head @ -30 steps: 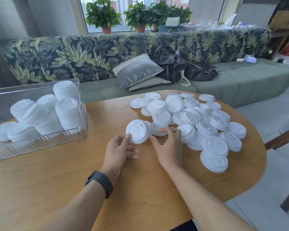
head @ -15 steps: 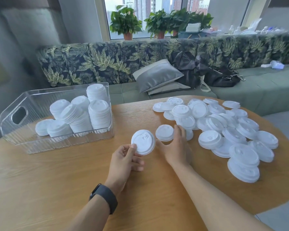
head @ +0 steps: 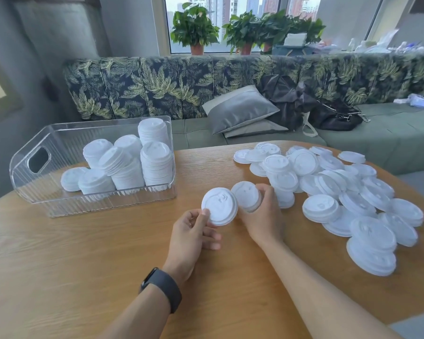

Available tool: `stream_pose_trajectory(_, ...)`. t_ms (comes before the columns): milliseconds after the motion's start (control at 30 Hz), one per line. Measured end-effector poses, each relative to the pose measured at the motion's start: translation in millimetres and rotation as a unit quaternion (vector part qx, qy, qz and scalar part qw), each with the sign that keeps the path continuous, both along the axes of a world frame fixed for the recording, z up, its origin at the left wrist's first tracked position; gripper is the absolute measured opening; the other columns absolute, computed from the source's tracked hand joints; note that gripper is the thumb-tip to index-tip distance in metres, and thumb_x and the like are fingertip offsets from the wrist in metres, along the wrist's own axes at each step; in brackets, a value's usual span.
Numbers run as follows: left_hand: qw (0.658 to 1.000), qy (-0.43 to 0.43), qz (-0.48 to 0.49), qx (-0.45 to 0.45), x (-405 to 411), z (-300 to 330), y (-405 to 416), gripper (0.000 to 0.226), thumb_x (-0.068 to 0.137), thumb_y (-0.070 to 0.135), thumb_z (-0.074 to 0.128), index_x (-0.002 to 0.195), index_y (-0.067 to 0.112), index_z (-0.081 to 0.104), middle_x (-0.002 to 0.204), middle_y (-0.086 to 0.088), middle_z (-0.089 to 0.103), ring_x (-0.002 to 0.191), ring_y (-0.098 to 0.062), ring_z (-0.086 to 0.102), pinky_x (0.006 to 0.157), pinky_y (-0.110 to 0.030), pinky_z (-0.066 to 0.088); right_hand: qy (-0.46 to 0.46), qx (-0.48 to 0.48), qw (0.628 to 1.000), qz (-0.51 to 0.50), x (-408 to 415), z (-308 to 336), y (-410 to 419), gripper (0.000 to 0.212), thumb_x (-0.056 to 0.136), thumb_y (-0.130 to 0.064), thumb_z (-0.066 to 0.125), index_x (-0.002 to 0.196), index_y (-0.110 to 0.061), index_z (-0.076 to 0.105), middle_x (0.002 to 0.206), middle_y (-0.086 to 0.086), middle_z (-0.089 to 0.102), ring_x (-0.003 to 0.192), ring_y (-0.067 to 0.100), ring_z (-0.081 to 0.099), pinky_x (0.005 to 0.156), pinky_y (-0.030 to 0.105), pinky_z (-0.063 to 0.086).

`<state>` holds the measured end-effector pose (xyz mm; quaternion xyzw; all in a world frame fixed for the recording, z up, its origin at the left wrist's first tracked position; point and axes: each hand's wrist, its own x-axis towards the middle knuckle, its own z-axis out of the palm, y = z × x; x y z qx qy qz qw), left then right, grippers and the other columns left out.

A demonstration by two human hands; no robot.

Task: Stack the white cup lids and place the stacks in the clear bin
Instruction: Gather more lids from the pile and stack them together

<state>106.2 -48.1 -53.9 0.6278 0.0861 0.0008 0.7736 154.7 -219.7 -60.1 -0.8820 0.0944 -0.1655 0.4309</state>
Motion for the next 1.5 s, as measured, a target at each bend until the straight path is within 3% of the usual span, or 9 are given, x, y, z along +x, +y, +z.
stream_pose_trajectory(300, 1.0, -0.008, 0.018, -0.008, -10.9, -1.9, 22.5, 0.028, 0.104, 0.029, 0.059, 0.114, 0.003, 0.06, 0.089, -0.011, 0.069, 0.066, -0.025, 0.068, 0.055, -0.035, 0.059, -0.006, 0.193, 0.977, 0.088, -28.7, -4.6, 29.2, 0.074, 0.061, -0.033, 0.095, 0.113, -0.047, 0.045, 0.11, -0.015, 0.071, 0.098, 0.005, 0.069, 0.087, 0.038, 0.058)
stream_pose_trajectory(367, 1.0, -0.009, 0.02, -0.004, -13.4, -3.0, 26.7, 0.028, 0.105, 0.03, 0.059, 0.113, 0.003, 0.06, 0.086, -0.009, 0.07, 0.065, -0.025, 0.068, 0.056, -0.036, 0.06, 0.021, 0.23, 0.967, 0.11, -34.8, -4.5, 32.2, 0.075, 0.059, -0.031, 0.096, 0.114, -0.047, 0.047, 0.113, -0.01, 0.073, 0.094, 0.01, 0.072, 0.081, 0.035, 0.058)
stream_pose_trajectory(467, 1.0, -0.01, 0.022, 0.001, -16.2, -2.7, 29.0, 0.027, 0.105, 0.03, 0.058, 0.112, 0.003, 0.061, 0.085, -0.008, 0.07, 0.065, -0.025, 0.068, 0.058, -0.037, 0.06, 0.034, 0.304, 0.941, 0.147, -44.3, -1.8, 36.3, 0.07, 0.071, -0.006, 0.091, 0.12, -0.036, 0.051, 0.11, -0.002, 0.076, 0.079, 0.01, 0.072, 0.064, 0.025, 0.056)
stream_pose_trajectory(667, 0.999, -0.013, 0.033, 0.028, -20.6, -1.0, 23.4, 0.028, 0.107, 0.03, 0.056, 0.113, 0.003, 0.062, 0.089, -0.014, 0.07, 0.067, -0.022, 0.069, 0.059, -0.035, 0.061, 0.053, 0.367, 0.912, 0.175, -52.9, 2.5, 38.9, 0.06, 0.084, 0.008, 0.077, 0.127, -0.025, 0.052, 0.109, 0.002, 0.078, 0.076, 0.009, 0.067, 0.063, 0.024, 0.054)
stream_pose_trajectory(867, 0.999, -0.01, 0.02, 0.035, -20.7, -1.0, 20.9, 0.028, 0.107, 0.03, 0.055, 0.114, 0.004, 0.063, 0.095, -0.021, 0.077, 0.077, -0.027, 0.076, 0.066, -0.036, 0.063, 0.067, 0.365, 0.908, 0.193, -52.3, -0.2, 38.8, 0.055, 0.088, 0.009, 0.071, 0.123, -0.028, 0.049, 0.107, 0.008, 0.078, 0.07, 0.015, 0.058, 0.068, 0.031, 0.05)
stream_pose_trajectory(1067, 0.999, -0.012, 0.009, 0.034, -21.7, 0.0, 20.6, 0.029, 0.107, 0.031, 0.054, 0.115, 0.005, 0.063, 0.089, -0.017, 0.079, 0.079, -0.032, 0.077, 0.067, -0.035, 0.064, 0.075, 0.365, 0.904, 0.208, -55.4, 5.0, 40.1, 0.065, 0.086, 0.008, 0.074, 0.131, -0.032, 0.048, 0.102, 0.008, 0.079, 0.066, 0.013, 0.061, 0.065, 0.025, 0.052)
stream_pose_trajectory(1233, 0.999, -0.016, 0.024, 0.029, -22.2, -0.7, 21.4, 0.026, 0.107, 0.029, 0.055, 0.116, 0.005, 0.063, 0.088, -0.02, 0.077, 0.077, -0.028, 0.076, 0.066, -0.032, 0.063, 0.095, 0.37, 0.9, 0.211, -58.4, 14.3, 39.3, 0.047, 0.085, 0.011, 0.067, 0.126, -0.013, 0.064, 0.091, 0.004, 0.079, 0.069, 0.016, 0.063, 0.062, 0.024, 0.052)
stream_pose_trajectory(1400, 0.999, -0.025, 0.025, 0.028, -22.7, -1.3, 20.8, 0.022, 0.107, 0.025, 0.056, 0.117, 0.006, 0.063, 0.094, -0.014, 0.079, 0.086, -0.029, 0.078, 0.071, -0.033, 0.064, 0.097, 0.378, 0.897, 0.209, -59.9, 19.3, 40.5, 0.027, 0.092, -0.012, 0.074, 0.118, -0.018, 0.068, 0.097, 0.003, 0.081, 0.082, 0.018, 0.074, 0.074, 0.03, 0.057)
stream_pose_trajectory(1500, 0.999, -0.021, 0.026, 0.022, -22.4, -1.2, 21.2, 0.022, 0.106, 0.023, 0.059, 0.117, 0.005, 0.063, 0.095, -0.015, 0.079, 0.086, -0.027, 0.078, 0.071, -0.033, 0.063, 0.087, 0.369, 0.904, 0.199, -58.9, 17.0, 43.7, 0.027, 0.093, -0.021, 0.075, 0.119, -0.02, 0.07, 0.096, 0.001, 0.08, 0.077, 0.012, 0.072, 0.07, 0.027, 0.057)
